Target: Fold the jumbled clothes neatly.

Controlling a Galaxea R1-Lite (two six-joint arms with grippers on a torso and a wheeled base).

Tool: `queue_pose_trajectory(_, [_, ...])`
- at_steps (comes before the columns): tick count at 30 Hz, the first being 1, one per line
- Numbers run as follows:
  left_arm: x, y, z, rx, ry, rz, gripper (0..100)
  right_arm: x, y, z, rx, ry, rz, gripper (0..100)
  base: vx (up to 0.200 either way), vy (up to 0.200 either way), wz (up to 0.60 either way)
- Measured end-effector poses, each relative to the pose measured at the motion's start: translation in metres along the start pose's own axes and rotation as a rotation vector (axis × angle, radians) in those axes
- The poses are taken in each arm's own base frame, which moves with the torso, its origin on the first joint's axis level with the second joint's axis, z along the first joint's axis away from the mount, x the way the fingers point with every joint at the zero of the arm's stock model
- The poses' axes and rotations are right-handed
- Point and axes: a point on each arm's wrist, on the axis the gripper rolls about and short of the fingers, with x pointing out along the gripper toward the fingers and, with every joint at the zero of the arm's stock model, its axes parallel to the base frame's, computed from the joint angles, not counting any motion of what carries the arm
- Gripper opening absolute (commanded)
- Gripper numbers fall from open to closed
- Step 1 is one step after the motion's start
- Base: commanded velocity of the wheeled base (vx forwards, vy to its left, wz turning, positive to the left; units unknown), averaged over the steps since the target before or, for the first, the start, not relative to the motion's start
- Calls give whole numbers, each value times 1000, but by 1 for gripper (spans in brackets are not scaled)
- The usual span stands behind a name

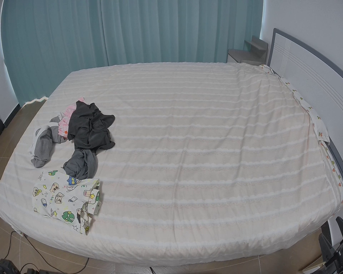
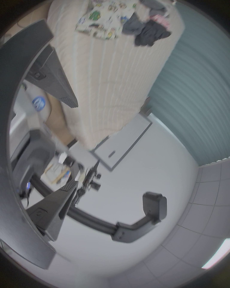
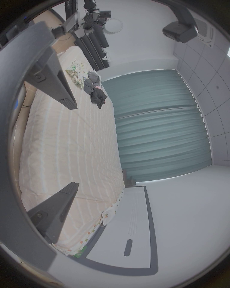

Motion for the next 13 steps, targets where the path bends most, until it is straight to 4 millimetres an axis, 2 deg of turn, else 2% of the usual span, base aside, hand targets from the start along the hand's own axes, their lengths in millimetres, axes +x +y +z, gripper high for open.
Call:
queue_pose_trajectory(5, [-3,12,-12,152,-150,279,100,-2,-1,-7,-36,-24,-37,100,0,0,0])
queue_pose_trajectory(13, [-10,24,-16,291,-313,775,100,-2,-2,-12,-78,-43,-77,100,0,0,0])
